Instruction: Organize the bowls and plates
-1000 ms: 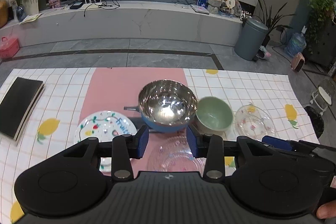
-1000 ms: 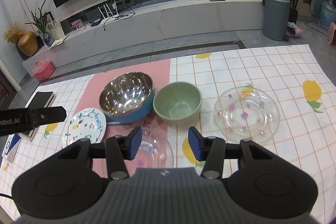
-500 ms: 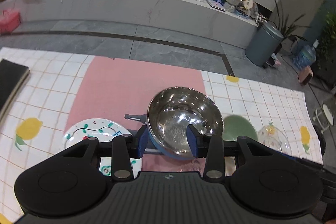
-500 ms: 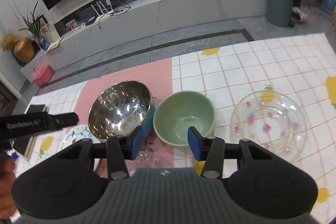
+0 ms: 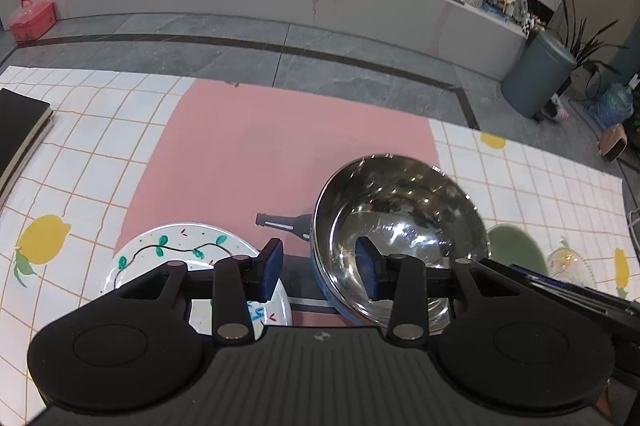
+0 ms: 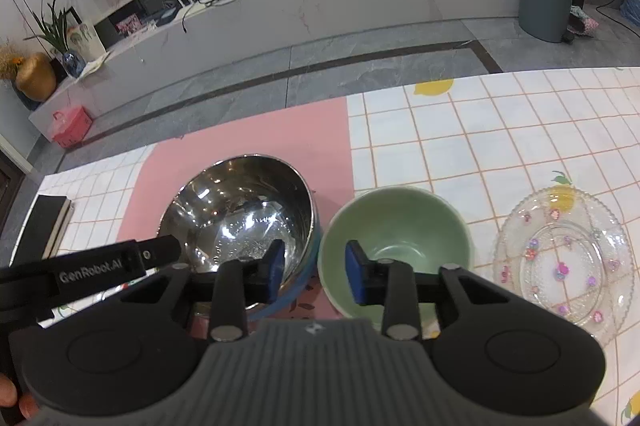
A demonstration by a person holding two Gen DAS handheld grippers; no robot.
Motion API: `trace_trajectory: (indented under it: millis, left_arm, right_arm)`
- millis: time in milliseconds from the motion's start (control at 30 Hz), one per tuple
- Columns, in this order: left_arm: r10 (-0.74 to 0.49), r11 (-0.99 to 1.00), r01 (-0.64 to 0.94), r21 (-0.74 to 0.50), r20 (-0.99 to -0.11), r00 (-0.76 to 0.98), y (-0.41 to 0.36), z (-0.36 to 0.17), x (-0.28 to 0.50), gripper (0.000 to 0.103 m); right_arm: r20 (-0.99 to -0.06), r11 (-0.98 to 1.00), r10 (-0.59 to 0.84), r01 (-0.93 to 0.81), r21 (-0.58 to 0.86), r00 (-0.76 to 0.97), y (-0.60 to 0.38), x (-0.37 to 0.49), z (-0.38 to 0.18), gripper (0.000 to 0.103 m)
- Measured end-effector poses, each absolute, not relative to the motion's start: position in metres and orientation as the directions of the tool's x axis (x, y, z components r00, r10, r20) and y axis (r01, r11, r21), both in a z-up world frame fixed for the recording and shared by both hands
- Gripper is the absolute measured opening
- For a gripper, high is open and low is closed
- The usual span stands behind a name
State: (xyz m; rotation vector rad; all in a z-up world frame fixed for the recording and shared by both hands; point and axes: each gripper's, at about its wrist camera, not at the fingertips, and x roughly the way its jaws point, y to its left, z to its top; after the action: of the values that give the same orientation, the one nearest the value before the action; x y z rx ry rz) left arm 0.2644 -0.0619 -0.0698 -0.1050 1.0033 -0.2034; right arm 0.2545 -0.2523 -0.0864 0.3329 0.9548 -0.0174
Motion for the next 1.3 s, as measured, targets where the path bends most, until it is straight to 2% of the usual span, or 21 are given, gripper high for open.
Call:
trace_trajectory:
  millis: [67,167,233,300,533,667,867,1300]
  left_arm:
    - [-0.213,0.977,0.122,-0.175,-0.83,0.516,-0.064,-0.073,0.266,0.044]
    - [-0.205,0.979,0.118,-0.168,-0.836,0.509,-0.065,-0.076,0.267,0.033]
    - [-0.199,0.98,0.115,-0.164,-0.839,0.506,-0.065,-0.077,0.268,0.028]
    - [-0.185,0.983,0.114,-0.147,-0.839,0.511,-0.065,-0.076,0.268,0.023]
    - [-0.173,0.985,0.104,-0.139,-0.845,0.506,-0.06,-0.078,0.269,0.021]
    - [-0.175,0.984,0.1,-0.144,-0.849,0.499,-0.06,-0.081,0.269,0.014]
    - [-0.166,0.985,0.119,-0.122,-0.845,0.509,-0.065,-0.078,0.267,0.012]
    - [-0.147,0.986,0.152,-0.072,-0.81,0.567,-0.067,-0.029,0.223,0.012]
  right_arm:
    - [-0.806,0.947,0.139,0.161,0.278,0.576,-0.251,0.257,-0.089,0.024]
    - [-0.811,0.947,0.141,0.162,0.278,0.567,-0.25,0.261,-0.093,0.021]
    - [-0.812,0.944,0.15,0.162,0.287,0.565,-0.249,0.262,-0.094,0.015]
    - [-0.811,0.947,0.144,0.158,0.28,0.568,-0.247,0.262,-0.093,0.015]
    - [-0.808,0.941,0.189,0.133,0.312,0.558,-0.241,0.265,-0.096,0.015]
    - [-0.817,0.925,0.209,0.163,0.343,0.537,-0.245,0.269,-0.103,0.019]
    - [-0.826,0.918,0.21,0.186,0.35,0.522,-0.244,0.268,-0.103,0.015]
    - [-0.798,0.896,0.218,0.21,0.392,0.562,-0.249,0.224,-0.06,0.012]
